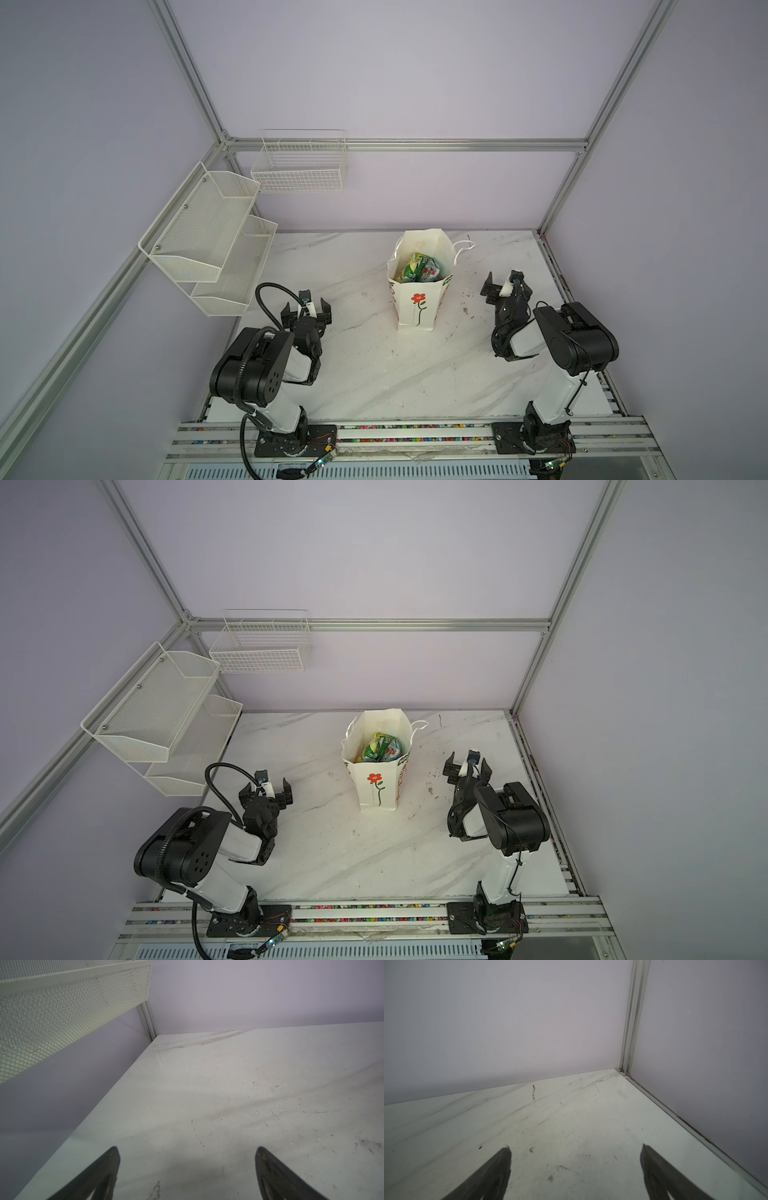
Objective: Place the snacks into the paper bag
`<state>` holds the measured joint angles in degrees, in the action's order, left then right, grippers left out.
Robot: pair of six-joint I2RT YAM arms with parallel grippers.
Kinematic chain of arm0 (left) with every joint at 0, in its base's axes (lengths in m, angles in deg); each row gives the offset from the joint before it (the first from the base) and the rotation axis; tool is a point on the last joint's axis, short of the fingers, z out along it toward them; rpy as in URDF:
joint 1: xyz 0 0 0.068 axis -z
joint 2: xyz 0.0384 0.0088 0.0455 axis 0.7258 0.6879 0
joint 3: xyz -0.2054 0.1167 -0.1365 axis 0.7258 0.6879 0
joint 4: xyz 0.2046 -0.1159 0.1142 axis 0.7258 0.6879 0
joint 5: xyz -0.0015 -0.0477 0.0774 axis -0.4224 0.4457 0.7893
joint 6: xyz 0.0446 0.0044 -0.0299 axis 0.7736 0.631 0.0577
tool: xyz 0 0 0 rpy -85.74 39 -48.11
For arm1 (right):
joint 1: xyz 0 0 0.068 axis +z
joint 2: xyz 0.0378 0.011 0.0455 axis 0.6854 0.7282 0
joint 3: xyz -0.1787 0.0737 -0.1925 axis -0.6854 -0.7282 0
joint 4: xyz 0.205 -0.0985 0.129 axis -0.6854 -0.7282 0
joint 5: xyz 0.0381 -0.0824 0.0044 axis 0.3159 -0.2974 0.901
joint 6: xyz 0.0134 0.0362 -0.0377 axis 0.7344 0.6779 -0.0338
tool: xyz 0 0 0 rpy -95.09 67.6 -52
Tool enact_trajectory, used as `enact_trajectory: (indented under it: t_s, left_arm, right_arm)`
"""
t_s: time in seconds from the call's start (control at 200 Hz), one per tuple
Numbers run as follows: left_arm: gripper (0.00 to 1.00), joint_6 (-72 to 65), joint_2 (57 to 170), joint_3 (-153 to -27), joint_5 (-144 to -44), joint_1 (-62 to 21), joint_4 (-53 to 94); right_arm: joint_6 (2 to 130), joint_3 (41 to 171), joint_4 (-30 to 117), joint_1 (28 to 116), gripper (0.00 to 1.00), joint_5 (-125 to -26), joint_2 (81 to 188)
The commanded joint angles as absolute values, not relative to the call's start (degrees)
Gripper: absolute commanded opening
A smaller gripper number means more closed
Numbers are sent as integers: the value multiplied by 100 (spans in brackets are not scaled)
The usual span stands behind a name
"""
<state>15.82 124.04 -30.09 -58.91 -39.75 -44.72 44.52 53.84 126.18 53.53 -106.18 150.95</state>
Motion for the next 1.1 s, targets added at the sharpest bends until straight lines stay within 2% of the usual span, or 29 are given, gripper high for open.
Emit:
enact_trajectory:
  t_s: [0.0, 0.305, 0.71, 0.76, 1.095]
  left_arm:
    - [100, 1573, 12328, -3489, -5972, -4057, -4291]
    - [100, 1123, 12176, -3972, -6775, -4583, -3021]
    - [100, 1194, 12143, -3907, -6867, -4581, -3116]
    - [100, 1290, 12123, -3841, -7047, -4575, -3205]
    - [100, 1230, 12176, -3989, -7174, -4623, -2974]
  right_arm:
    - [4507, 5460, 12499, 5315, 97, -10531, 14992]
    - [4293, 5395, 12652, 5315, 97, -10505, 14977]
    - [4286, 5261, 12891, 5324, 92, -10575, 14965]
    - [4275, 5260, 12912, 5334, 97, -10566, 14971]
    - [4502, 5541, 12359, 5259, 97, -10333, 15007]
